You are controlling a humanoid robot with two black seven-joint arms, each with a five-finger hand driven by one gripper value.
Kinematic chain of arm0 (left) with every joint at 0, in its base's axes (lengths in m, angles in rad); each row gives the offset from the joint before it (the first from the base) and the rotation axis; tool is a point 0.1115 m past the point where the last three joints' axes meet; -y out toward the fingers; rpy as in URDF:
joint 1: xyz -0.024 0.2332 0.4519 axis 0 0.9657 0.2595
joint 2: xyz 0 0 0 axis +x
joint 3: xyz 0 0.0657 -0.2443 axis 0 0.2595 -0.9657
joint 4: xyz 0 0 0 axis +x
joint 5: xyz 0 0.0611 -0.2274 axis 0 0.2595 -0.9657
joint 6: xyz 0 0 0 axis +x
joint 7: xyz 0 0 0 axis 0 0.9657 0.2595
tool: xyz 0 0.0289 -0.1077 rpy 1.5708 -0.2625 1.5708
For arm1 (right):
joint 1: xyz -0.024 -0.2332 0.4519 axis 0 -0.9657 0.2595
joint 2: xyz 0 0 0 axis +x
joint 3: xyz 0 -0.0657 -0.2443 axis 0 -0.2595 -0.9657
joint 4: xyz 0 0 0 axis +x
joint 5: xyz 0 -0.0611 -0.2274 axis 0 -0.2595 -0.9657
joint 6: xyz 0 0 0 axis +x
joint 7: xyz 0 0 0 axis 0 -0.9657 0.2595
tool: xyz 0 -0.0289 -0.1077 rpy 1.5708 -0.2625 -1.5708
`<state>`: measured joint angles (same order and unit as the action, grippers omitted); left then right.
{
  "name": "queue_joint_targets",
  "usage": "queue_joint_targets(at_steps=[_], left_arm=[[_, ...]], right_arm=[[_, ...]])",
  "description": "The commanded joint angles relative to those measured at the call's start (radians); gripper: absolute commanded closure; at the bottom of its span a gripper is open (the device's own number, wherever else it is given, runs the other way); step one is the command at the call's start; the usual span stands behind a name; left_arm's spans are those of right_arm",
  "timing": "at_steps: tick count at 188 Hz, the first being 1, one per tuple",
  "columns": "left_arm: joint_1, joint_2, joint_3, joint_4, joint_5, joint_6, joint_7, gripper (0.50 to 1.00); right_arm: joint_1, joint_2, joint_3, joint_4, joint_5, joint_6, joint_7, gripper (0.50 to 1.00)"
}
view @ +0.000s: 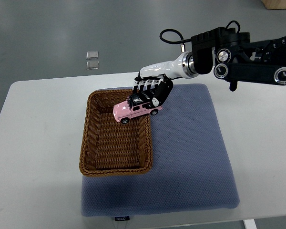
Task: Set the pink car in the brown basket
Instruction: 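Lift the pink SUV and carry it over the wicker basket, then lower the pink SUV into the basket and open the right hand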
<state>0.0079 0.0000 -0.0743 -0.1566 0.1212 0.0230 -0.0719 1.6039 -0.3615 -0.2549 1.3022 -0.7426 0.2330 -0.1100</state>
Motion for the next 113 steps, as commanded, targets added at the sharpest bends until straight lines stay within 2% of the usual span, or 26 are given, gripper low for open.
queue_joint_targets(at_steps=[1,52,113], left_arm=[[0.000,0.000,0.001,0.000,0.000,0.000,0.000,0.500],[0.000,0.000,-0.001,0.000,0.000,0.000,0.000,0.500],[0.000,0.000,0.001,0.000,0.000,0.000,0.000,0.500]], right_arm=[[-0.030,0.049,0.025,-0.001,0.000,-0.011,0.000,1.000],[-0.076,0.128,0.032,-0.043,0.000,-0.034,0.001,1.000],[-0.151,0.188,0.031,-0.141,-0.014,-0.044,0.001,1.000]])
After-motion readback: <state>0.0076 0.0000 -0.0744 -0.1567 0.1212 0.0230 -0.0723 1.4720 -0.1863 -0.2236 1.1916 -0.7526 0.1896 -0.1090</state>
